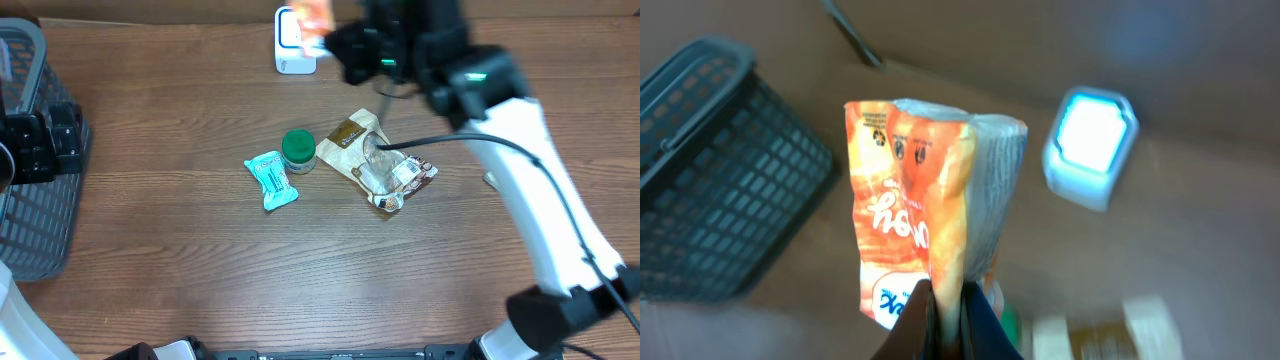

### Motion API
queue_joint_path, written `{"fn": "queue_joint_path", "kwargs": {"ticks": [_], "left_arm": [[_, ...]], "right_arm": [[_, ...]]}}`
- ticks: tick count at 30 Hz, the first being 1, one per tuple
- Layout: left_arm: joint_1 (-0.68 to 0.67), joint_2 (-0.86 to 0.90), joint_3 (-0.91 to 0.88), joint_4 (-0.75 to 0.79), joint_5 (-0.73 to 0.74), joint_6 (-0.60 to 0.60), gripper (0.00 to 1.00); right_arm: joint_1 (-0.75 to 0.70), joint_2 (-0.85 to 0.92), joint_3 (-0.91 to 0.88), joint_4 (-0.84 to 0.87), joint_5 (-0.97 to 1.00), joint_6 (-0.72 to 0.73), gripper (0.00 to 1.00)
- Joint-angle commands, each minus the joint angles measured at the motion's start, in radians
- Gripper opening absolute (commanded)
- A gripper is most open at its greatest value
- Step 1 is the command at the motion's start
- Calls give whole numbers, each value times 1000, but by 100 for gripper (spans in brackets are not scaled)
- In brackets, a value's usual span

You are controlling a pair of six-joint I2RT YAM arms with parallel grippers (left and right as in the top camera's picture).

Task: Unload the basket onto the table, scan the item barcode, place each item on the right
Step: 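Carry the orange pack right and release it beside the mint-green pack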

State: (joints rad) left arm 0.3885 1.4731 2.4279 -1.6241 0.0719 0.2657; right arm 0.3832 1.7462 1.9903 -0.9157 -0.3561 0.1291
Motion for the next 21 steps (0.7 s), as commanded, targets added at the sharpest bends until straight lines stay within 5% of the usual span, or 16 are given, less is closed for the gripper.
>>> {"fn": "queue_joint_path", "kwargs": {"ticks": [1,6,10,21], "left_arm": [[4,-1,2,4,6,15,100],[4,-1,2,4,6,15,99],[4,-1,2,4,6,15,100],[4,0,2,4,6,15,100]], "right_arm": [[-123,-35,3,-146,-40,143,4],[-317,-29,-53,-375,107,220,4],[-436,-28,-177,-390,128,224,4],[-704,-27,-669,-108,114,268,4]]}}
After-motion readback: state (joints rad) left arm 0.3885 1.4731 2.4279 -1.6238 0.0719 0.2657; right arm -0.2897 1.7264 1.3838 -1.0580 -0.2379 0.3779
